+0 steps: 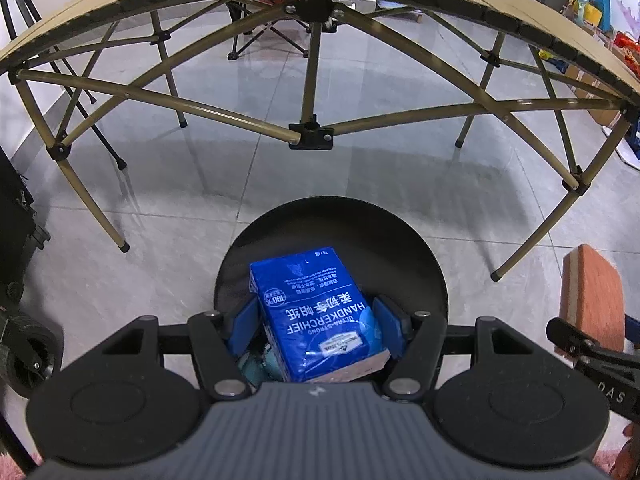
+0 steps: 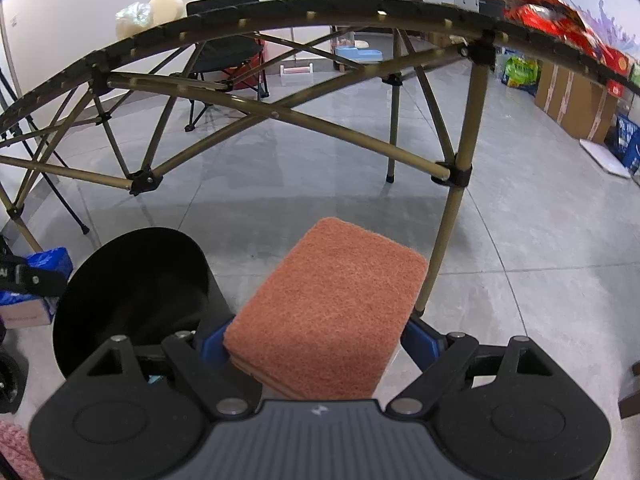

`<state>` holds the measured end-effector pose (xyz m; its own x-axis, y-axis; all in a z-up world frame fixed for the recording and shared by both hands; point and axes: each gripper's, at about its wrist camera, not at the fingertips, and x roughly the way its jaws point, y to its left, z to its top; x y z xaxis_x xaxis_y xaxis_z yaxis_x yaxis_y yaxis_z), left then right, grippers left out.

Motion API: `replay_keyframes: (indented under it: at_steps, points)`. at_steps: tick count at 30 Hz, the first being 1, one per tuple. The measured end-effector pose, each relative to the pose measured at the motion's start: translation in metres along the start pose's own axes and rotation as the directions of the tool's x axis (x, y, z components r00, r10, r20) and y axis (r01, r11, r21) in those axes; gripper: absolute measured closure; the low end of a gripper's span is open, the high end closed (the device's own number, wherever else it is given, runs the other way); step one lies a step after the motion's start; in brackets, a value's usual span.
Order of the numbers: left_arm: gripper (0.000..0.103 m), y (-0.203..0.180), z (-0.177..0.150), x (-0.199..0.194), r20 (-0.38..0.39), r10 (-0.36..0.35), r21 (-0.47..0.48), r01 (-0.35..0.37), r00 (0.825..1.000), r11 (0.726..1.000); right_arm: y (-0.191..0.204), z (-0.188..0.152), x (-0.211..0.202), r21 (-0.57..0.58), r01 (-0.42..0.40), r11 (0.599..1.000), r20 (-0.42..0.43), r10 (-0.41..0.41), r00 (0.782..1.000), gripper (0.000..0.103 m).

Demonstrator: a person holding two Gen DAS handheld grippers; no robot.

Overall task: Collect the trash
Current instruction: 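Open the left gripper to drop the blue tissue pack into the bin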

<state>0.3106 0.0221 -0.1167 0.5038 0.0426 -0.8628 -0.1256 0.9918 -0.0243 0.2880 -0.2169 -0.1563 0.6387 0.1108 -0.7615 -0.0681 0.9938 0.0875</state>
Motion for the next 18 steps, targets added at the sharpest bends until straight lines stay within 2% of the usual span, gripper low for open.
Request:
replay_keyframes:
  at_steps: [18]
  points:
    - [0.04,-0.02,0.003,0.039,-0.092,0.04,-0.007,-0.041,0.995,0.999,-0.008,-0.01,0.01,0.009,0.022,1.0,-0.044,-0.022,0.999,0.017]
